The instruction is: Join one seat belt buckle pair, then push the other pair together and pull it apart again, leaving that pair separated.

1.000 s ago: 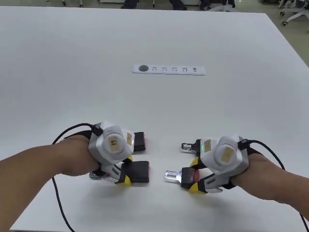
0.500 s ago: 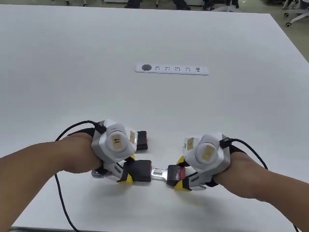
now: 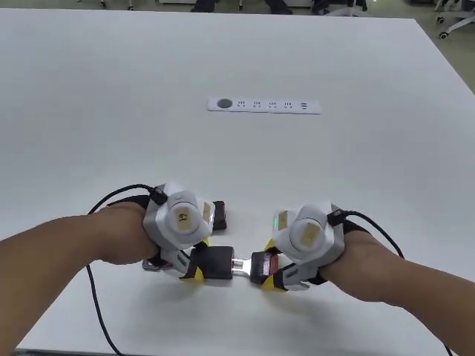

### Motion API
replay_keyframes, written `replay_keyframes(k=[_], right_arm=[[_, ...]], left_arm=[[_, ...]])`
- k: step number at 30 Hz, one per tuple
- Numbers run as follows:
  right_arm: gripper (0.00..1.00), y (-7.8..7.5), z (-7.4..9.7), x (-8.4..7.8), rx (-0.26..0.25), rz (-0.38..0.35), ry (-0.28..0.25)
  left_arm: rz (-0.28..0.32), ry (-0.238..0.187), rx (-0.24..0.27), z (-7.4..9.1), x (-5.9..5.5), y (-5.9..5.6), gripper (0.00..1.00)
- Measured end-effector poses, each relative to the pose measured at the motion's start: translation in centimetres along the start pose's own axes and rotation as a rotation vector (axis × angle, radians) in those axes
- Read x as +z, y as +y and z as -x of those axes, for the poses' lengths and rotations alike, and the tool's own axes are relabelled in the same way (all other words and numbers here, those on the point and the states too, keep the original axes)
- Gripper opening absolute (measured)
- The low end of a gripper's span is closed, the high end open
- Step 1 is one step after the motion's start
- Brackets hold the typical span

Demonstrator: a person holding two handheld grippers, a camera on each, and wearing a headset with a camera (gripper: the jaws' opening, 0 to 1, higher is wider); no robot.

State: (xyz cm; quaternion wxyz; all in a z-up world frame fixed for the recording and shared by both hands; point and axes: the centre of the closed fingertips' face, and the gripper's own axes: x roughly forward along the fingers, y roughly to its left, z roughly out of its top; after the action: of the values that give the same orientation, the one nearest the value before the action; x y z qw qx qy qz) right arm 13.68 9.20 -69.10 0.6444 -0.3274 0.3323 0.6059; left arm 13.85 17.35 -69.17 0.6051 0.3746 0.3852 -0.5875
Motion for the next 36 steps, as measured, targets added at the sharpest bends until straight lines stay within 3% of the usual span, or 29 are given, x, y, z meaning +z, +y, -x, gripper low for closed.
replay_keyframes(k=[2,6,10,27,31,36], right_arm=[[0.32,0.0,-0.14,0.37,0.017,-0.026,-0.032],[0.32,0.23,-0.32,0.42,0.026,-0.004,-0.02],[0.32,0.1,-0.36,0.54,0.031,-0.018,-0.041],[0.3,-0.31,-0.82,1.03,0.006,-0.03,-0.071],[0.3,-0.13,-0.88,1.06,0.019,0.038,-0.037],[0.3,-0.05,-0.84,1.19,0.033,0.045,-0.033]], left_arm=[[0.004,-0.003,-0.003,-0.04,-0.02,0.02,0.33],[0.004,-0.012,-0.002,-0.15,-0.24,0.25,0.33],[0.012,-0.012,0.007,-0.11,-0.32,0.22,0.33],[0.036,-0.032,0.011,-0.02,-0.26,0.17,0.32],[0.012,-0.023,0.004,0.1,0.09,-0.15,0.32],[-0.002,-0.019,-0.006,0.19,0.25,-0.31,0.32]])
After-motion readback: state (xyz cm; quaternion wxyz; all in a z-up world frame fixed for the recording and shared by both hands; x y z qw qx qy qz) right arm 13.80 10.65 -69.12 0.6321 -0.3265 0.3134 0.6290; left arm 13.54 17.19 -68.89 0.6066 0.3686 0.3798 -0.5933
